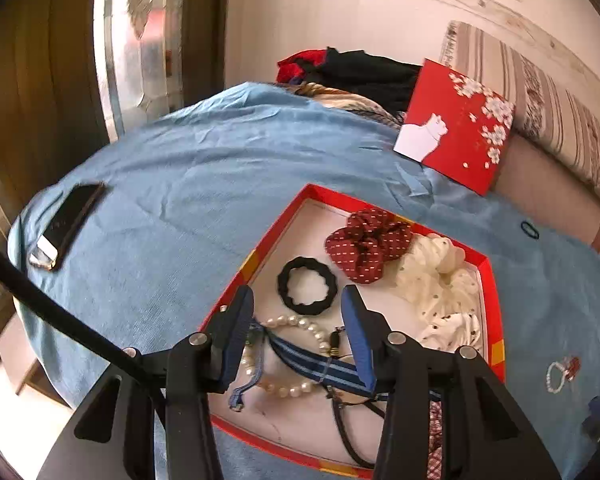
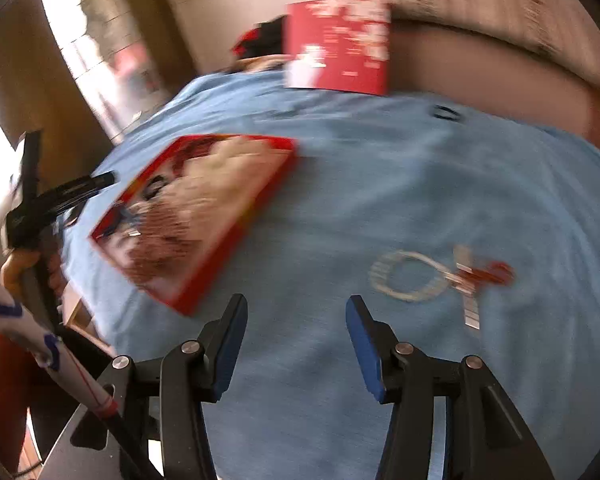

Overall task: Organize jewelry
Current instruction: 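Open the right tool to drop the plaid scrunchie while the left releases the ribbon, then move both open tools back over the white pearl bracelet and red bead bracelet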

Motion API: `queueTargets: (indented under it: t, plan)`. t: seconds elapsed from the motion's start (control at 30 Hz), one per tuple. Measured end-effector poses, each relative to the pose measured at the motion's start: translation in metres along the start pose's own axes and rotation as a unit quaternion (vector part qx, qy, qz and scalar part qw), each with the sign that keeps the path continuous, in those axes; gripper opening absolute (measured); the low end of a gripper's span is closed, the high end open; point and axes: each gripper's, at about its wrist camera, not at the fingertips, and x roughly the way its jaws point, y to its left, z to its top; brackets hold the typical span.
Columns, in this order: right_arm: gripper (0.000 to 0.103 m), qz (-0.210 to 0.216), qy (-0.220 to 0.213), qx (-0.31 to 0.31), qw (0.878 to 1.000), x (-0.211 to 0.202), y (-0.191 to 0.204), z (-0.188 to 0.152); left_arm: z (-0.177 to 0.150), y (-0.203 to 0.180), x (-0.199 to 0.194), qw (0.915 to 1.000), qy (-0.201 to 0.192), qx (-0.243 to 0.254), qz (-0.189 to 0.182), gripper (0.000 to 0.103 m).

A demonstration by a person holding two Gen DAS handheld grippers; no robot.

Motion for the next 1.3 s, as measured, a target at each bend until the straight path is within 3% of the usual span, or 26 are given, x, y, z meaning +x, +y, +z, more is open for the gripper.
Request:
queueTargets:
  t: [0.33, 0.43, 0.73, 0.97, 1.3]
  plan:
    - [0.055, -0.067, -0.03, 0.118, 0.99, -0.044, -0.113, -0.025, -0.011, -0.069, -0.017, 0.9945, -0.032, 0.098, 0.018, 0.044]
    - [0.056, -0.081, -0.034, 0.134, 0.987, -0.053, -0.131, -0.031, -0.02, -0.092, -0.028, 0.9912, -0.031, 0.129, 0.0, 0.044]
    - [0.056, -0.101, -0.061, 0.173, 0.978, -0.071, -0.168, -0.032, -0.036, -0.148, -0.045, 0.9827, 0.003, 0.176, -0.059, 0.044]
    - [0.057, -0.104, -0.08, 0.197, 0.972, -0.08, -0.191, -0.025, -0.044, -0.179, -0.053, 0.9765, -0.003, 0.205, -0.066, 0.047]
    - [0.058, -0.113, -0.108, 0.235, 0.959, -0.084, -0.228, -0.003, -0.051, -0.201, -0.039, 0.9736, 0.018, 0.217, -0.069, 0.048]
